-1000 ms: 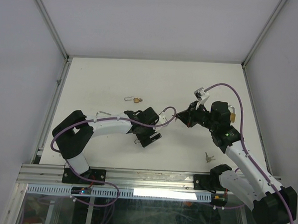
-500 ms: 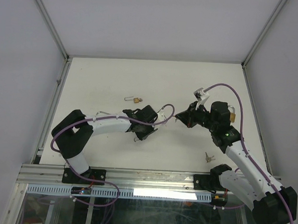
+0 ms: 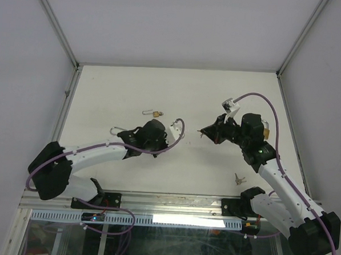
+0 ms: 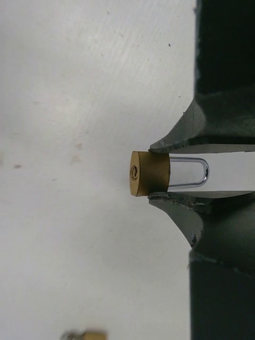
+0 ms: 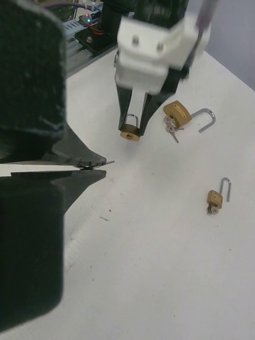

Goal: Unlock with the key

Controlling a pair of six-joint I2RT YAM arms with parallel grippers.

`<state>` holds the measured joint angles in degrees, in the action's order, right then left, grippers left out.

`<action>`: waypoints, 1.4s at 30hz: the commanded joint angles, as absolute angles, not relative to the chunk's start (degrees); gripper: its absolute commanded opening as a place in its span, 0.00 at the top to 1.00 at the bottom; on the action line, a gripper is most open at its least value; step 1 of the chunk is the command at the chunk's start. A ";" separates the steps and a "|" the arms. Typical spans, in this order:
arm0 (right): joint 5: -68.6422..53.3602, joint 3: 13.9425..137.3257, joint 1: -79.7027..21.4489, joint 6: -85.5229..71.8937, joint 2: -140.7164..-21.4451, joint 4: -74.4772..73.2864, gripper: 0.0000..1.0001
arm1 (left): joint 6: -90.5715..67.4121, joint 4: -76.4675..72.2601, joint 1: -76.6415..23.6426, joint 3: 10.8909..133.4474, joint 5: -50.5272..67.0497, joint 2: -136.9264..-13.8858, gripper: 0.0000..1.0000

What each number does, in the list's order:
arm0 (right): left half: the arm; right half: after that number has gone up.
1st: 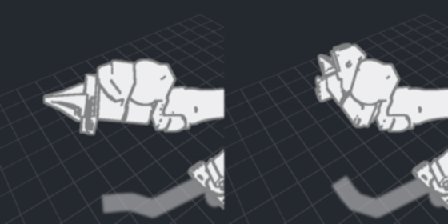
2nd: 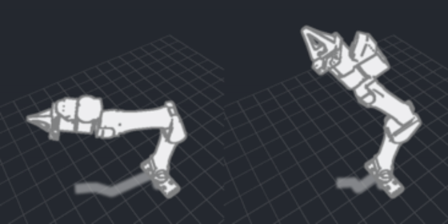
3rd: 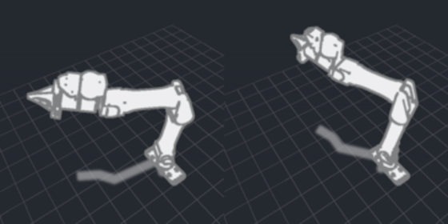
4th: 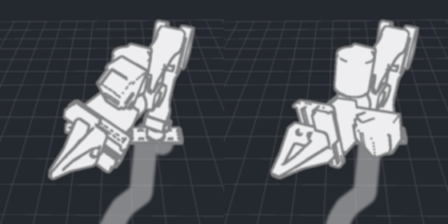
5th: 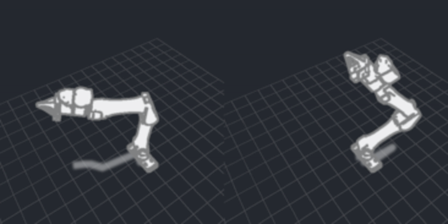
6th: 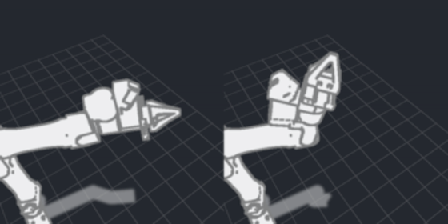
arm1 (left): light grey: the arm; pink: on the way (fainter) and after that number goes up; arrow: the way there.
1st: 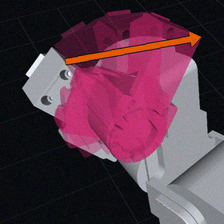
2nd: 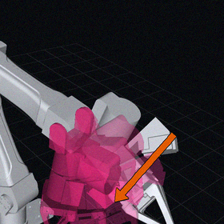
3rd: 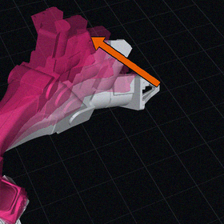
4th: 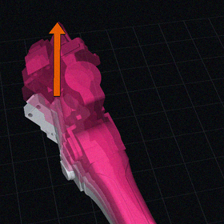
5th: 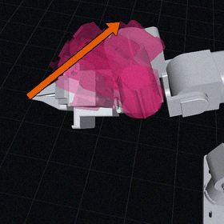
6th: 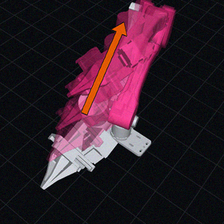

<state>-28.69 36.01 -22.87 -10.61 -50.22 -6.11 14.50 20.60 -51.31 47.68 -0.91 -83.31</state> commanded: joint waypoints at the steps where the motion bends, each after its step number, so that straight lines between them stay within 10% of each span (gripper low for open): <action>1: -28.72 41.98 -22.24 -10.85 -50.30 -5.60 1.00 | 25.02 2.48 -51.15 44.44 4.64 -70.66 1.00; 13: -27.92 63.23 -24.47 -13.04 -55.28 -19.61 1.00 | 63.96 -34.28 -51.08 38.66 6.05 -62.05 1.00; 42: -10.17 57.98 -39.03 -19.17 -54.86 2.58 1.00 | 79.64 -26.69 -50.36 45.90 5.10 -63.79 1.00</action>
